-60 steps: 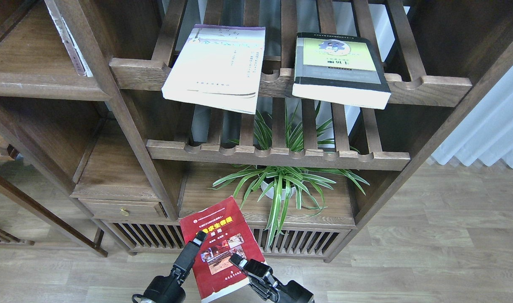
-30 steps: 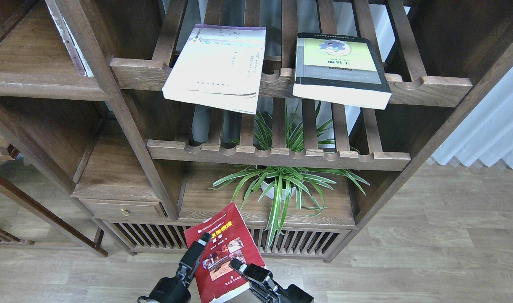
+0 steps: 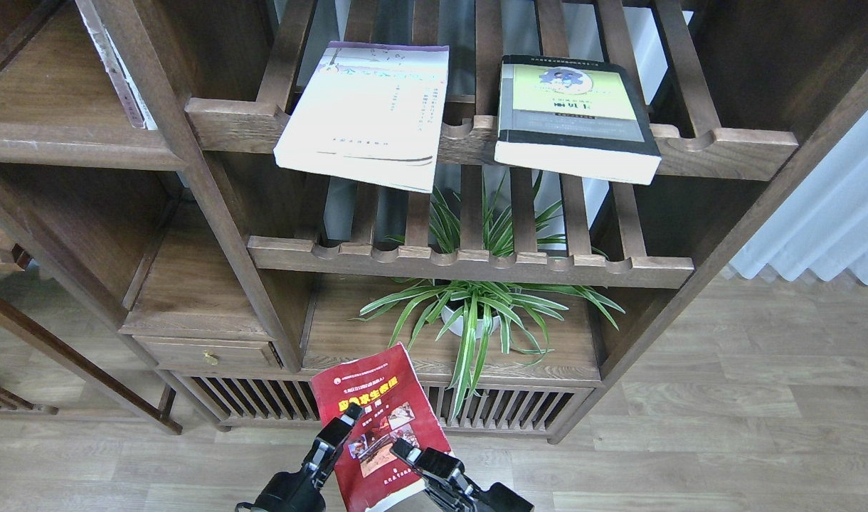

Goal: Organize books on shelf
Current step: 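Lower the red book and grip it with both grippers, then carry the red book with the left gripper to the side shelf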

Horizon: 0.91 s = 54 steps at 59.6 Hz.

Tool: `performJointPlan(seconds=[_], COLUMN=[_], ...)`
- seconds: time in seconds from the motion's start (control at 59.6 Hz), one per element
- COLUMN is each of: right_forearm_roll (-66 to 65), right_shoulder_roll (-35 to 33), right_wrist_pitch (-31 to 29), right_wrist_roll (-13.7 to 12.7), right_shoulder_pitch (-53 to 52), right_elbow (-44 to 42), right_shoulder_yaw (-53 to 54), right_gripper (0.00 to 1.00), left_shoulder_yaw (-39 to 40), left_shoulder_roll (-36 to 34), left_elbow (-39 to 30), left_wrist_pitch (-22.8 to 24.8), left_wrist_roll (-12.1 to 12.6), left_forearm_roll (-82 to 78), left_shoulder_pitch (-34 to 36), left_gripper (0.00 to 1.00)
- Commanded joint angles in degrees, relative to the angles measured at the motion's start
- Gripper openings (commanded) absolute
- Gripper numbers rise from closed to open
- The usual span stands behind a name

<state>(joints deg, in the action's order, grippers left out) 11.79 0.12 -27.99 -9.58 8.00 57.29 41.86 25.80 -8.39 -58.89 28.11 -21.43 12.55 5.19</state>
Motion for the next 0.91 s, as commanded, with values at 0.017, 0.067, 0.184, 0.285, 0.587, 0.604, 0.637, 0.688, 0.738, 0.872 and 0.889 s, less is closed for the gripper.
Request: performJointPlan(seconds=[0.017, 0.067, 0.184, 0.285, 0.587, 0.604, 0.637, 0.688, 0.738, 0.872, 0.889], right_forearm_roll=[0.25, 0.25, 0.16, -1.94, -3.36, -3.36, -3.36, -3.44, -3.53, -3.53, -3.53], right_shoulder_roll=[-0.12, -0.12, -0.12, -0.12, -0.12, -0.12, -0.12, -0.12, -0.12, -0.12, -0.12], right_wrist_pitch=[-0.01, -0.01, -0.01, -0.01, -0.01, -0.01, -0.01, -0.01, -0.01, -0.01, -0.01], right_wrist_roll=[0.35, 0.35, 0.35, 0.44, 0.88, 0.88, 0.88, 0.88, 0.62, 0.53, 0.53], right_shoulder_pitch=[-0.53, -0.79, -0.97, -1.49, -1.32, -1.32, -1.23, -1.23, -1.14, -1.05, -1.05], right_elbow=[-0.51, -0.69, -0.69, -0.51, -0.51, -0.51, -0.60, -0.60, -0.87, -1.83, -1.92], right_shoulder_yaw=[0.15, 0.15, 0.07, -0.64, -0.46, -0.38, -0.37, -0.37, -0.55, -0.90, -0.90], right_gripper=[0.11, 0.11, 0.22, 0.97, 0.99, 0.99, 0.99, 0.99, 1.00, 0.99, 0.99], left_shoulder_yaw=[0.21, 0.30, 0.39, 1.35, 7.59, 8.47, 10.13, 11.90, 15.14, 23.22, 24.02], left_shoulder_roll=[-2.51, -2.95, -3.74, -4.09, -17.35, -19.19, -21.65, -24.65, -30.17, -41.43, -42.23], left_elbow=[-1.23, -2.02, -2.90, -4.21, -15.11, -16.33, -18.18, -20.03, -24.15, -32.69, -33.04], left_wrist_pitch=[-0.11, -0.11, -0.11, -0.11, -0.11, -0.11, -0.11, -0.11, -0.11, -0.11, -0.11], left_wrist_roll=[-0.10, -0.10, -0.10, -0.01, 3.06, 3.50, 3.77, 4.03, 4.38, 4.03, 4.03], left_forearm_roll=[-0.07, -0.15, -0.24, -0.24, -0.24, -0.24, -0.24, -0.24, -0.16, 0.37, 0.37], left_shoulder_pitch=[-0.10, -0.10, -0.10, -0.10, -1.15, -1.41, -1.76, -2.29, -3.69, -6.77, -7.04], left_gripper=[0.06, 0.06, 0.06, 0.06, 0.07, 0.07, 0.07, 0.07, 0.07, 0.07, 0.07])
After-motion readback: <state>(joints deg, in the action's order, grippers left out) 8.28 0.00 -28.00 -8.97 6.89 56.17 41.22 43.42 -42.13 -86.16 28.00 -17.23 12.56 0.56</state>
